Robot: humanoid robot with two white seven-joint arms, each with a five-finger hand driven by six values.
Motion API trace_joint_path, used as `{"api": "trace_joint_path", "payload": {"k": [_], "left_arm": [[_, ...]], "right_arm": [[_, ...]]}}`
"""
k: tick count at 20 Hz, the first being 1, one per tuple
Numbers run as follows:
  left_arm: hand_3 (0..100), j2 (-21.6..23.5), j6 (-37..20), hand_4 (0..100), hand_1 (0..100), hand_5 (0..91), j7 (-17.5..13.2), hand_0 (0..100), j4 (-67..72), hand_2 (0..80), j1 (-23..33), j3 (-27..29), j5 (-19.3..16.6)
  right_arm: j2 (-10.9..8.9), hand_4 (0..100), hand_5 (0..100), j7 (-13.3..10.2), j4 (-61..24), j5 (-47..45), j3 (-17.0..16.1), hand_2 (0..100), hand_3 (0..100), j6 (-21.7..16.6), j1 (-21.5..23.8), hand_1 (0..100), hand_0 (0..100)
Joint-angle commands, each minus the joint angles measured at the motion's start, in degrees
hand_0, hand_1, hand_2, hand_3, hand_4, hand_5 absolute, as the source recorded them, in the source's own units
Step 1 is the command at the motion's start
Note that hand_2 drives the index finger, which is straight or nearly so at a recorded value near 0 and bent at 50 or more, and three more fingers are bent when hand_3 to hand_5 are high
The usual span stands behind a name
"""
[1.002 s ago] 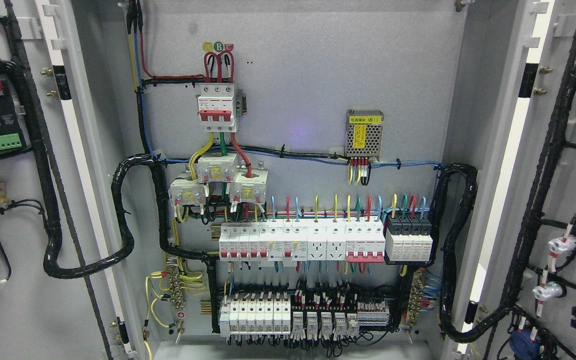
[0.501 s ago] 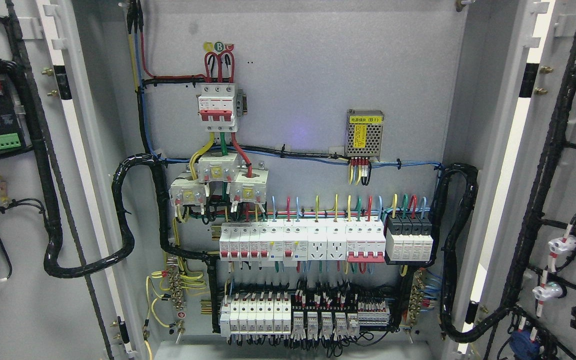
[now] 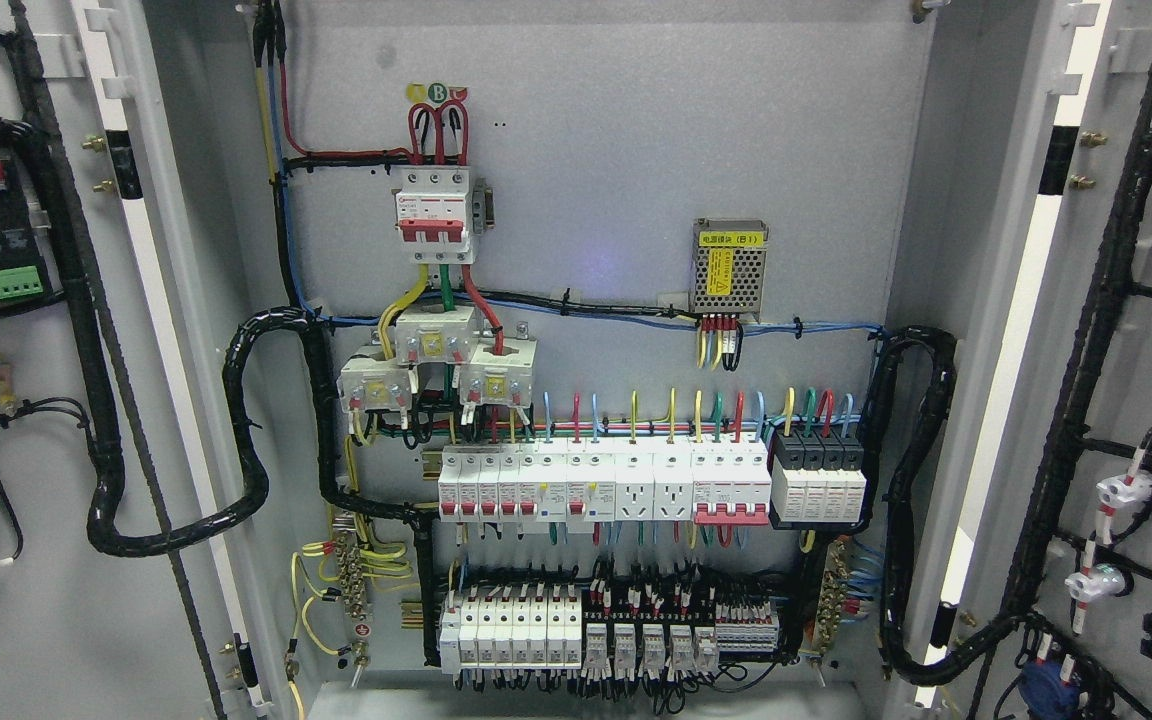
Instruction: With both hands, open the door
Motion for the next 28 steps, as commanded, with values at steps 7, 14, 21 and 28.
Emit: {"api": "trace_joint_path", "payload": {"k": [7, 14, 21, 28], "left_arm": [[0, -7.9, -25.3, 0, 39, 0.0, -0.1, 12, -20.0, 0.0, 8.9, -20.3, -5.7], [0, -11.9, -14.2, 0, 39, 0.0, -0.1, 12, -23.6, 0.0, 16.4, -30.6, -11.4], [0, -14.5, 5.8, 0, 39, 0.0, -0.1, 12, -23.8, 0.0, 23.8, -31.4, -13.4], [0, -14.0, 23.2, 0, 39, 0.0, -0.1, 12, -23.2, 0.0, 34.0, -30.7, -13.6]], "right_arm": [[-1.07, 0, 0, 0.0, 3.7, 0.5, 12.5, 0, 0, 0.0, -0.2, 39, 12], [-0.37, 0, 0, 0.0, 9.1, 4.7, 19.6, 0, 0, 0.0, -0.6, 39, 12], [1.30, 0, 0, 0.1, 20.0, 5.8, 26.1, 0, 0, -0.1, -0.4, 39, 12], [4.72, 0, 0, 0.1, 33.6, 11.7, 32.0, 0, 0, -0.4, -0.2, 39, 12]]}}
